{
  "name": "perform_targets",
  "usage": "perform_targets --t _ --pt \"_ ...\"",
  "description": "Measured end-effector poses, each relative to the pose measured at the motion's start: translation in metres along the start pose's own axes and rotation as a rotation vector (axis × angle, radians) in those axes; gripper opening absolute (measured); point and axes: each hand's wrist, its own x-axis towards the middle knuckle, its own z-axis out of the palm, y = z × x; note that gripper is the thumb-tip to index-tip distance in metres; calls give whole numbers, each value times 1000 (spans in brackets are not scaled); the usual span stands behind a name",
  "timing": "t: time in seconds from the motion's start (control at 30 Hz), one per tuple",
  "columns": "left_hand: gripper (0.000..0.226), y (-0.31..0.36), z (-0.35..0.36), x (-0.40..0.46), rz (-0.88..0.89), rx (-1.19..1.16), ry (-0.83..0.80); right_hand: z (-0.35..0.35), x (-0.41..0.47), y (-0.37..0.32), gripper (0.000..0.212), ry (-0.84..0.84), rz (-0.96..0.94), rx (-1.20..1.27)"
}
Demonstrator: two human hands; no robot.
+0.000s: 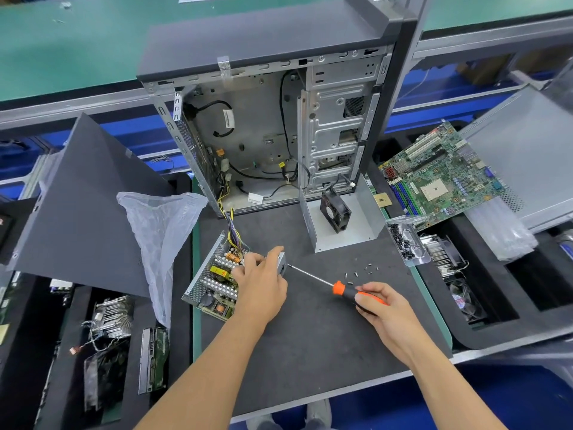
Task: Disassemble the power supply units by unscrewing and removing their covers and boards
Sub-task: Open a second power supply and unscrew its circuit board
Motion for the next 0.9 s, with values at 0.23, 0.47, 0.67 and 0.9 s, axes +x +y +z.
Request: perform_targets --t 0.23,0.47,0.67,0.9 --pt "55 2 -2 3 32 94 -14 -13 -1 -6 17 44 6 56" --pt "27 28 -15 12 331 627 168 -22 -2 -2 26 67 7 106" --pt "24 39 -20 29 412 838 -126 -22 -5 3 31 70 -1 148" --pt "21 44 -21 31 552 936 -201 -25 -6 5 21 72 -6 171"
